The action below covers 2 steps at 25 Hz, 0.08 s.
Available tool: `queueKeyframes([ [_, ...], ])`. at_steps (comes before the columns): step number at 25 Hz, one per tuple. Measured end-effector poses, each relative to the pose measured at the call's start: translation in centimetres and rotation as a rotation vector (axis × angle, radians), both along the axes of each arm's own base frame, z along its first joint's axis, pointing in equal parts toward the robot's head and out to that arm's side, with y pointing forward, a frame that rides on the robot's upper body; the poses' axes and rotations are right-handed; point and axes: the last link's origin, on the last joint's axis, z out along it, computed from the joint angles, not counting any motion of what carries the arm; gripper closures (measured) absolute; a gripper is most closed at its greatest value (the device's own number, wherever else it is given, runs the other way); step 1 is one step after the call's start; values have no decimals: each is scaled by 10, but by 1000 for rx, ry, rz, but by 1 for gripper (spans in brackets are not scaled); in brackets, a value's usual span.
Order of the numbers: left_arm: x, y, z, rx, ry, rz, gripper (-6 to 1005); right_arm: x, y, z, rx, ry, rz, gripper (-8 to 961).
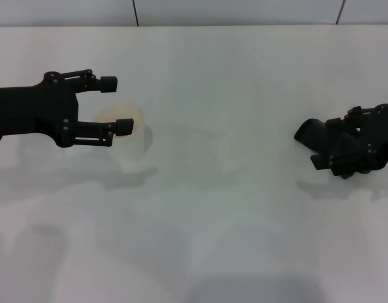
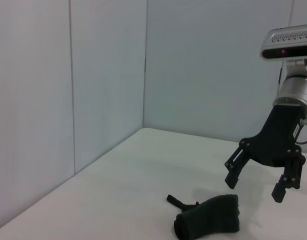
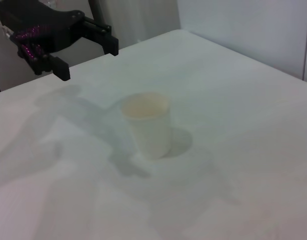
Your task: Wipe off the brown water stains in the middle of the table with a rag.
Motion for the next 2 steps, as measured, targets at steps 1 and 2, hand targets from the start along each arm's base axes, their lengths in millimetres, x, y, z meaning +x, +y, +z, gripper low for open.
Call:
queueKeyframes([
  [1,0,0,0,0,0,-1,113,1,0,-1,-3,2,-3,92],
  [2,0,0,0,0,0,-1,113,1,0,-1,-3,2,-3,92],
])
